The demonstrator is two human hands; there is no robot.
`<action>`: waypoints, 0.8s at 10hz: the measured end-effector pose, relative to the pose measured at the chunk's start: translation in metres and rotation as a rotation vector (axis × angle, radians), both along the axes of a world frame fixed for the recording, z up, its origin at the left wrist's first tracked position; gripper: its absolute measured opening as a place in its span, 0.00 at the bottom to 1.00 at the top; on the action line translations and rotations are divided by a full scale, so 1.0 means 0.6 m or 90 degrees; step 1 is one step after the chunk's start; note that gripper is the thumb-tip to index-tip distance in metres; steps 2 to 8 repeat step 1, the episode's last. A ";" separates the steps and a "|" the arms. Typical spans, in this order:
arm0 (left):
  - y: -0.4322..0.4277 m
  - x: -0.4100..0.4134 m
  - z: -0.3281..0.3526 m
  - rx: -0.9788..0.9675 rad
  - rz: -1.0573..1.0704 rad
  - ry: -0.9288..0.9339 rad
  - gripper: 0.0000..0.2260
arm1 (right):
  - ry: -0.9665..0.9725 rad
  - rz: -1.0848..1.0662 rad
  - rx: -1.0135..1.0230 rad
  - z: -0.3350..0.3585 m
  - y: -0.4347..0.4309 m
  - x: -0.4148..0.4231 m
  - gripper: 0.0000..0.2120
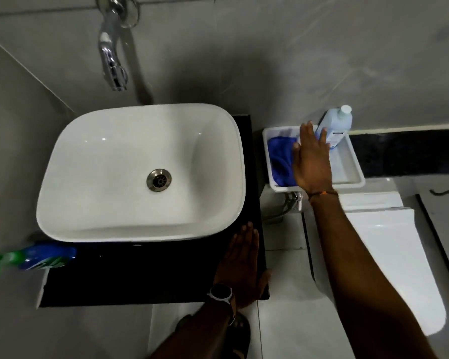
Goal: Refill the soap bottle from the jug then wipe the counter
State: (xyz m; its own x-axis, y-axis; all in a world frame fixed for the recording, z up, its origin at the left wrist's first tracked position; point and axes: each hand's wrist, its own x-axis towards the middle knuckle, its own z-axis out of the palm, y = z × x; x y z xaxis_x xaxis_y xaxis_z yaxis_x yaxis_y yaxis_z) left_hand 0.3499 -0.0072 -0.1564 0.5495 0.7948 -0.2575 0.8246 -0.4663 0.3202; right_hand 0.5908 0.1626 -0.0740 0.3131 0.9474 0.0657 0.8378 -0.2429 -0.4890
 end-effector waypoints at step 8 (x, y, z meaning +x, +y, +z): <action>0.001 0.003 0.016 -0.035 -0.002 -0.014 0.43 | 0.041 0.051 0.207 0.110 -0.100 -0.011 0.24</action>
